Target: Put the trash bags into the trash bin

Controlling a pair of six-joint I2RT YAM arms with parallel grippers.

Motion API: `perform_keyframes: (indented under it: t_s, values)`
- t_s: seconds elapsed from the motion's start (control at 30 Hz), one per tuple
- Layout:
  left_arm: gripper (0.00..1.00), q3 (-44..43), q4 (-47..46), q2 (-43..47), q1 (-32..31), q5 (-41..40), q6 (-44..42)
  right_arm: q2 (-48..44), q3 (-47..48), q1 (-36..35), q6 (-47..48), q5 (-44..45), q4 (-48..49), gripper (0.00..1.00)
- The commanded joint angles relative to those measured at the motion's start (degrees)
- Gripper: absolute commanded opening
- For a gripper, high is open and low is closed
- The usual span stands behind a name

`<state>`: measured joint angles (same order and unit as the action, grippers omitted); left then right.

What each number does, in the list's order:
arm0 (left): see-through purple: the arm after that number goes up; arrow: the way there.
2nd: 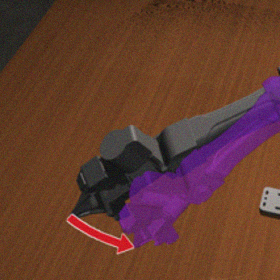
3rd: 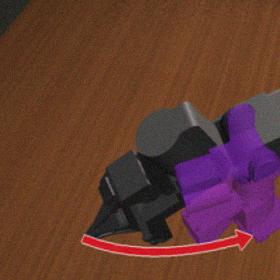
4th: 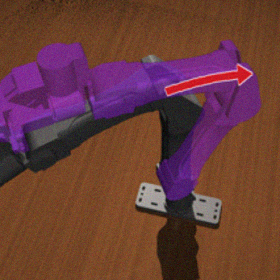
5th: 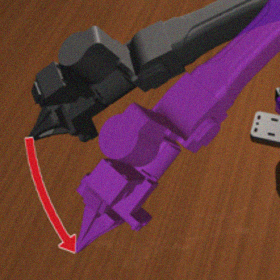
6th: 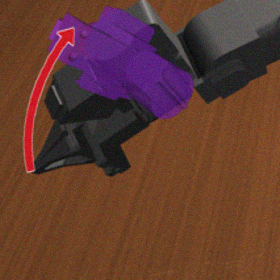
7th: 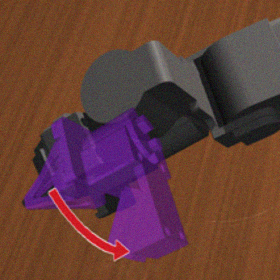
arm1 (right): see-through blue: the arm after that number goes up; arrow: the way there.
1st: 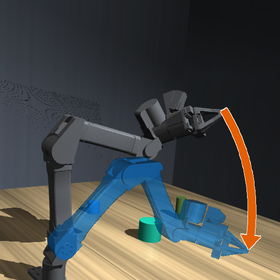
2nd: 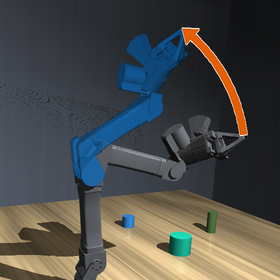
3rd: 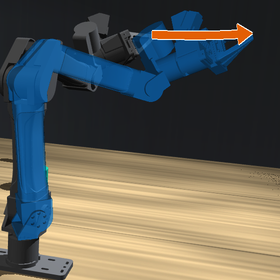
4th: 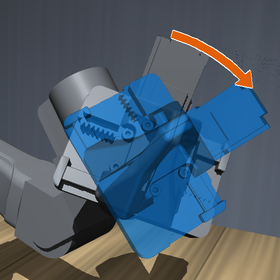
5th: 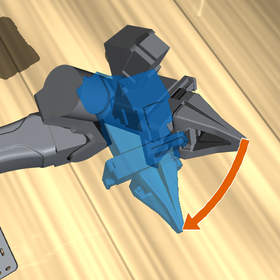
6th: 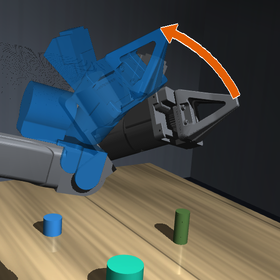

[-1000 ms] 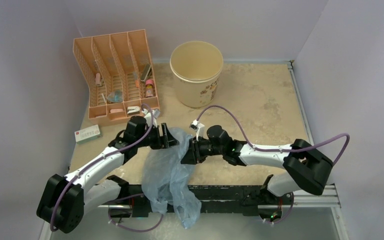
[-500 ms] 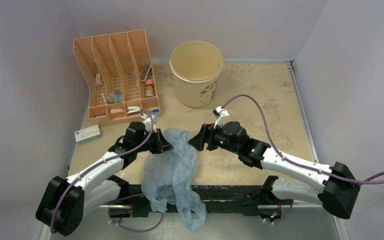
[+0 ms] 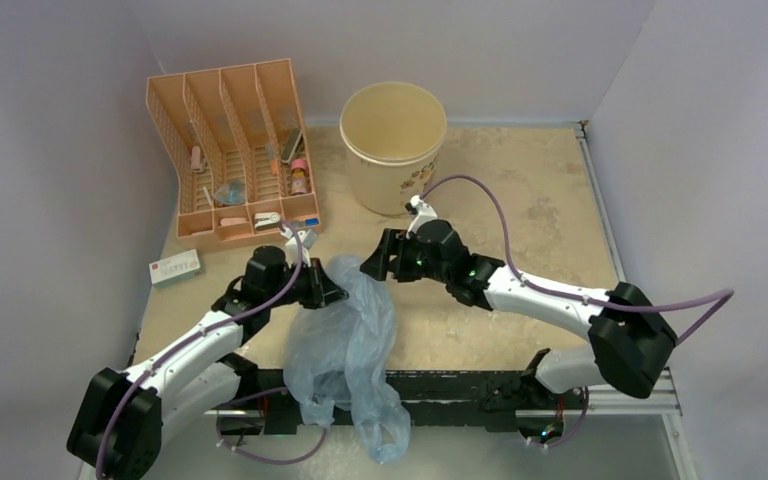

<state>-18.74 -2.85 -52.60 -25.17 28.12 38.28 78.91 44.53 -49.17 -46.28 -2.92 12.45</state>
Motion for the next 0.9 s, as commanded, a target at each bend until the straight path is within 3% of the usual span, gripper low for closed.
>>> perform_keyframes:
  t_s: [0.0,0.13,0.27,0.5,0.53,0.73,0.87]
  values:
    - [0.00,-0.3,-0.9,0.4,0.2,0.2,-0.6,-4.0,-0.2,-0.5,0.2,-2.1,5.4,0.76]
    - [0.00,-1.2,-1.1,0.6,0.2,1.4,-0.8,-2.9,0.5,-0.7,0.7,-2.4,5.0,0.76]
    - [0.00,-1.1,-0.9,1.7,0.2,1.7,-0.5,1.5,3.4,-0.8,0.9,1.7,0.4,0.64]
    - [0.00,-1.5,3.6,6.2,0.3,-1.6,-0.1,-4.6,-0.5,-0.9,2.5,3.4,2.6,0.04]
    - [0.05,-2.2,5.6,6.8,0.2,-2.7,0.1,-6.3,-1.5,-0.9,2.8,3.1,2.2,0.00]
    - [0.51,-8.4,14.1,13.3,0.2,-8.3,-0.4,-15.5,-9.2,-0.6,8.7,2.4,2.8,0.00]
    - [0.71,-12.4,17.4,16.1,0.2,-12.0,-2.5,-21.6,-12.3,-0.6,14.4,-4.1,6.0,0.00]
